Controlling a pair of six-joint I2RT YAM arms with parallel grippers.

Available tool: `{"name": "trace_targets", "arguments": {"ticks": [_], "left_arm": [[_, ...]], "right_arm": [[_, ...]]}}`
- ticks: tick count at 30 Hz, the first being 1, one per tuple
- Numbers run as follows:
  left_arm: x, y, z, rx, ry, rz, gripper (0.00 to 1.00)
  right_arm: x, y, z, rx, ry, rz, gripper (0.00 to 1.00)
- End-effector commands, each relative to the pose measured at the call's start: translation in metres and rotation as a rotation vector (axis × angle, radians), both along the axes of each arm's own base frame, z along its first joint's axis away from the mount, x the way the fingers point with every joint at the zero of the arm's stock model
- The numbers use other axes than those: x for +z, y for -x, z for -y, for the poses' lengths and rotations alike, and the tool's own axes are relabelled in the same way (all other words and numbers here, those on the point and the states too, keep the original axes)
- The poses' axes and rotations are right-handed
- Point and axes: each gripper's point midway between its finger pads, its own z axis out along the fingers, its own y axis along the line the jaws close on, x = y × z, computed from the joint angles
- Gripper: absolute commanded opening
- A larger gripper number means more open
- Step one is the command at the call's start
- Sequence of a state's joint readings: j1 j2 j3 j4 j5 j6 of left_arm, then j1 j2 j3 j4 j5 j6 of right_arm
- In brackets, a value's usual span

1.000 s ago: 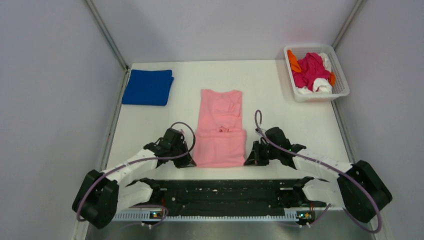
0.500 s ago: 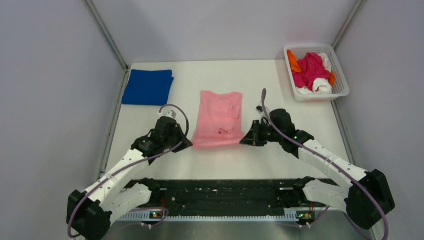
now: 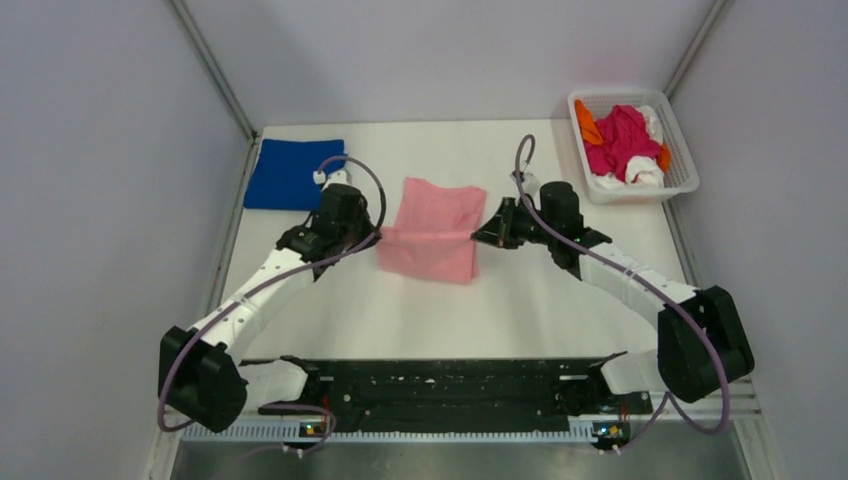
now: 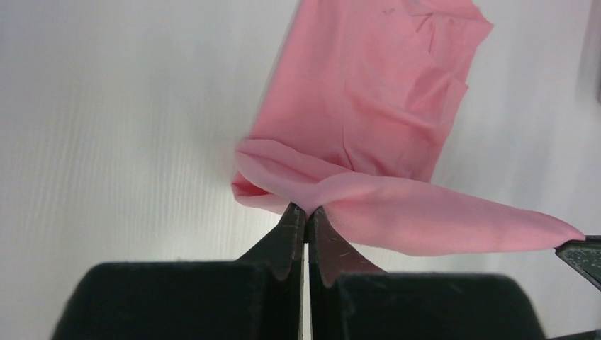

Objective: Fold and stack the t-shirts

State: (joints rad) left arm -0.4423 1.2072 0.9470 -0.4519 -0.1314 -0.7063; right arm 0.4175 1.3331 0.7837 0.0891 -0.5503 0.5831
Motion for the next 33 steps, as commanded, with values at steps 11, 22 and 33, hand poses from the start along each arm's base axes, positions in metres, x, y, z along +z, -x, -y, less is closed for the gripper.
{"name": "trace_targets", "arguments": {"ticks": [11,22,33], "left_arm": [[0.036,-0.089,-0.009,0.024,-0.022,0.124,0.0],[0.034,-0.125,-0.016,0.027,-0.016,0.127,0.0],[0.035,-0.154,-0.002,-0.063,0.033,0.147,0.0]], "right_arm": [[0.046,-0.076,-0.006,0.064,-0.109,0.223,0.0],[0.046,-0.11,-0.001,0.056,-0.116,0.245,0.0],[0.04,-0.134,0.009,0.012,-0.107,0.246,0.0]]}}
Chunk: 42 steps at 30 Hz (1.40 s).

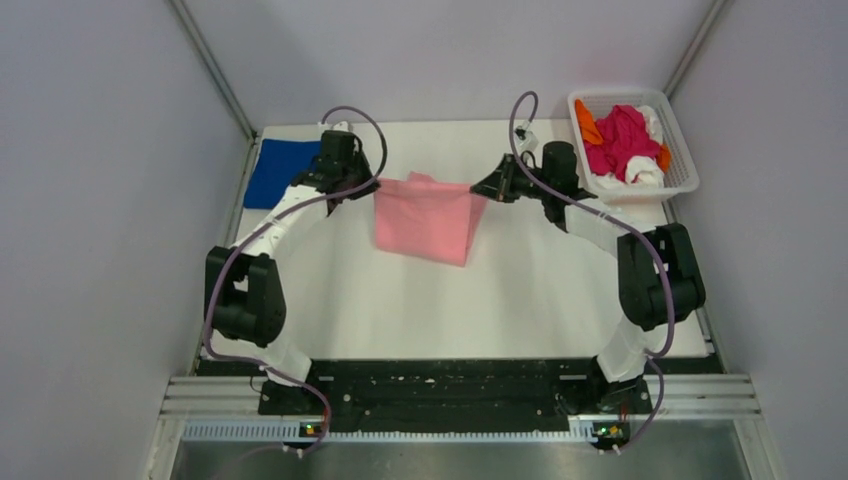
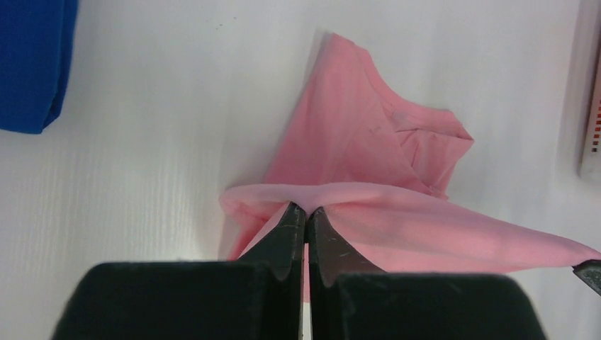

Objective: Fold and stack the t-shirts

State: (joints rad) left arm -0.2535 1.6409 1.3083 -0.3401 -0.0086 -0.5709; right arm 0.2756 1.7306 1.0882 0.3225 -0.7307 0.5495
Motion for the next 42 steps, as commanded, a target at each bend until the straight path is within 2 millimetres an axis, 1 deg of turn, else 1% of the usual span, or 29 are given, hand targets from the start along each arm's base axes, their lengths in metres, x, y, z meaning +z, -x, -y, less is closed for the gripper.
{"name": "trace_targets", "arguments": {"ticks": [1,4,8,12,14,17,20,24,25,26,27,28,29,30,31,32,34,35,38,42], "left_arm": [[0.033,-0.026,0.02,-0.102,0.059,0.121,0.0],[0.033,-0.034,0.031,-0.157,0.088,0.135,0.0],[0.031,-0.045,0.043,-0.208,0.11,0.135,0.0],[0.025,-0.061,0.05,-0.229,0.114,0.133,0.0],[0.023,-0.07,0.055,-0.252,0.113,0.132,0.0],[0.012,-0.082,0.063,-0.283,0.119,0.109,0.0],[-0.008,-0.095,0.068,-0.295,0.118,0.059,0.0],[-0.029,-0.111,0.066,-0.269,0.089,0.008,0.0],[-0.032,-0.115,0.066,-0.267,0.083,0.003,0.04],[-0.035,-0.118,0.067,-0.27,0.077,0.002,0.13],[-0.036,-0.121,0.067,-0.27,0.072,0.002,0.28],[-0.036,-0.124,0.067,-0.274,0.068,0.001,0.45],[-0.036,-0.126,0.068,-0.276,0.066,0.0,0.59],[-0.034,-0.126,0.068,-0.278,0.063,-0.001,0.75],[-0.033,-0.125,0.067,-0.277,0.059,-0.002,0.84],[-0.032,-0.123,0.065,-0.274,0.053,-0.004,0.87],[-0.034,-0.116,0.061,-0.267,0.04,-0.019,0.9],[-0.036,-0.111,0.059,-0.267,0.03,-0.025,0.94],[-0.053,-0.089,0.055,-0.294,0.016,-0.089,0.95],[-0.084,-0.064,0.052,-0.304,0.008,-0.194,0.94]], "right_arm": [[0.026,-0.02,0.013,-0.034,-0.016,0.107,0.0],[0.02,-0.019,0.017,-0.049,-0.014,0.089,0.0],[0.015,-0.015,0.029,-0.086,-0.026,0.082,0.0],[0.006,-0.024,0.037,-0.109,-0.029,0.063,0.0],[-0.003,-0.03,0.042,-0.123,-0.034,0.045,0.0],[-0.015,-0.041,0.05,-0.166,-0.028,0.028,0.0],[-0.029,-0.052,0.054,-0.184,-0.029,0.006,0.0],[-0.051,-0.071,0.058,-0.207,-0.038,-0.04,0.0],[-0.057,-0.076,0.061,-0.223,-0.033,-0.054,0.0],[-0.061,-0.083,0.065,-0.244,-0.026,-0.06,0.01],[-0.067,-0.088,0.07,-0.273,-0.013,-0.076,0.09],[-0.068,-0.093,0.074,-0.295,0.002,-0.074,0.24],[-0.068,-0.097,0.078,-0.316,0.021,-0.07,0.47],[-0.064,-0.102,0.081,-0.336,0.039,-0.061,0.58],[-0.061,-0.104,0.084,-0.351,0.055,-0.059,0.66],[-0.058,-0.104,0.086,-0.361,0.068,-0.051,0.76],[-0.05,-0.1,0.09,-0.378,0.088,-0.044,0.88],[-0.047,-0.095,0.092,-0.383,0.097,-0.039,0.97],[-0.04,-0.075,0.097,-0.399,0.111,-0.034,0.99],[-0.03,-0.045,0.106,-0.432,0.12,-0.029,0.99]]}}
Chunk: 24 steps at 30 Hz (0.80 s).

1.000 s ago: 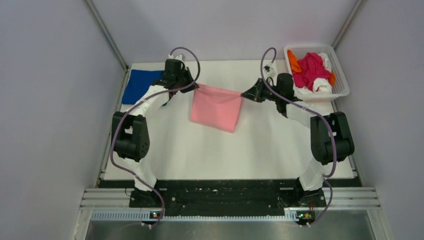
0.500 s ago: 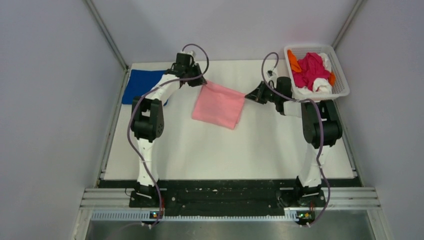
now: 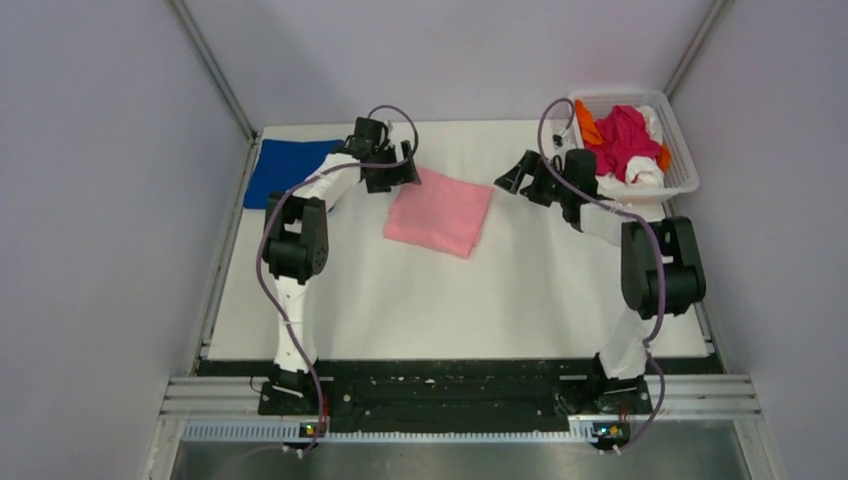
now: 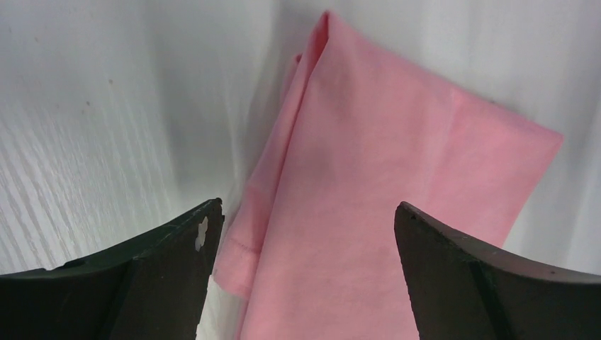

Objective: Fold and stack the t-shirts

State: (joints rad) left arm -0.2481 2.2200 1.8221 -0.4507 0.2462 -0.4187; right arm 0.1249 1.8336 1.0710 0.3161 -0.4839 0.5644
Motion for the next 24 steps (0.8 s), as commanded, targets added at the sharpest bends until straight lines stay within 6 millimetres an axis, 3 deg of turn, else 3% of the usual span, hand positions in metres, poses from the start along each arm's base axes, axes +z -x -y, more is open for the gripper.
{"name": "trace_targets", "arguments": {"ticks": [1,8,13,15,16,17,24], "left_arm": [[0.001,0.024,-0.006,-0.025,-0.025,-0.04,0.93],[-0.029,0.04,0.014,-0.089,-0.048,-0.129,0.72],[-0.048,0.053,0.026,-0.103,-0.118,-0.179,0.47],[-0.051,0.053,0.028,-0.101,-0.191,-0.18,0.27],[-0.052,0.051,0.023,-0.077,-0.268,-0.171,0.08],[-0.05,0.048,0.019,-0.059,-0.342,-0.154,0.0],[0.013,0.016,-0.05,0.13,-0.811,0.068,0.0]], "right_arm": [[0.038,0.025,0.015,-0.053,0.035,0.087,0.99],[0.055,0.065,0.033,-0.121,0.075,0.105,0.99],[0.068,0.084,0.041,-0.15,0.091,0.138,0.99],[0.074,0.089,0.043,-0.158,0.094,0.158,0.99],[0.077,0.091,0.045,-0.166,0.097,0.166,0.99],[0.08,0.092,0.046,-0.172,0.101,0.175,0.99],[0.091,0.103,0.051,-0.182,0.113,0.213,0.99]]}}
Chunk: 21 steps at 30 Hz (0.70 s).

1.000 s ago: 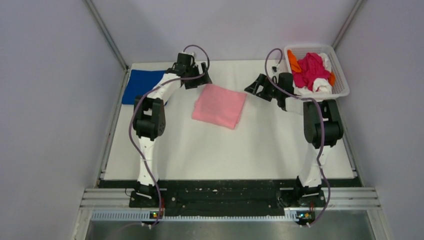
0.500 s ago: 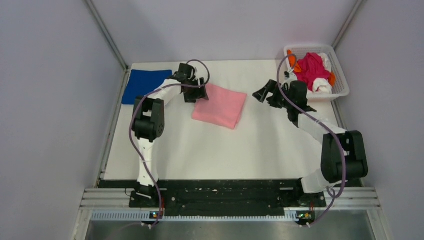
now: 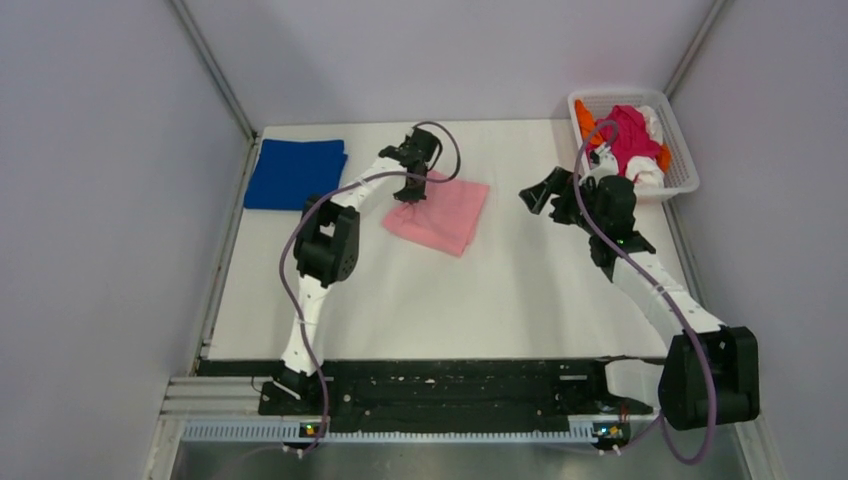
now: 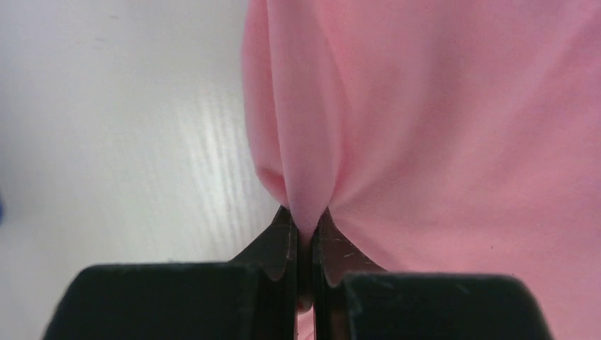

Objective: Fold and stack the t-shirts

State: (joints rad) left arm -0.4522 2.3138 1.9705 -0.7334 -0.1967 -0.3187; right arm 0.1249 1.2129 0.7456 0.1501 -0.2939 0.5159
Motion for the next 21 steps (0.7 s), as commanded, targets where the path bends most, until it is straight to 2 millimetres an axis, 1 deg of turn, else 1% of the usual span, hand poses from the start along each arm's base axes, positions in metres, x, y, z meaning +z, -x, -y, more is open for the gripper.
{"name": "trace_targets", "arguments": {"ticks": [1,4,9,13,18,21], "left_arm": [[0.059,-0.027,-0.079,0.118,-0.401,0.197,0.0],[0.088,-0.033,-0.101,0.123,-0.519,0.276,0.0],[0.13,-0.04,-0.13,0.13,-0.615,0.39,0.0],[0.164,-0.049,-0.155,0.172,-0.705,0.462,0.0],[0.193,-0.06,-0.175,0.221,-0.754,0.533,0.0],[0.205,-0.064,-0.183,0.235,-0.776,0.551,0.0]], "right_arm": [[0.012,0.005,0.008,-0.025,0.025,0.057,0.99],[0.016,0.007,0.01,-0.034,0.03,0.069,0.99],[0.018,0.009,0.014,-0.051,0.042,0.076,0.99],[0.02,0.01,0.015,-0.053,0.043,0.085,0.99],[0.023,0.011,0.015,-0.054,0.043,0.092,0.99],[0.024,0.012,0.016,-0.058,0.043,0.095,0.99]]}}
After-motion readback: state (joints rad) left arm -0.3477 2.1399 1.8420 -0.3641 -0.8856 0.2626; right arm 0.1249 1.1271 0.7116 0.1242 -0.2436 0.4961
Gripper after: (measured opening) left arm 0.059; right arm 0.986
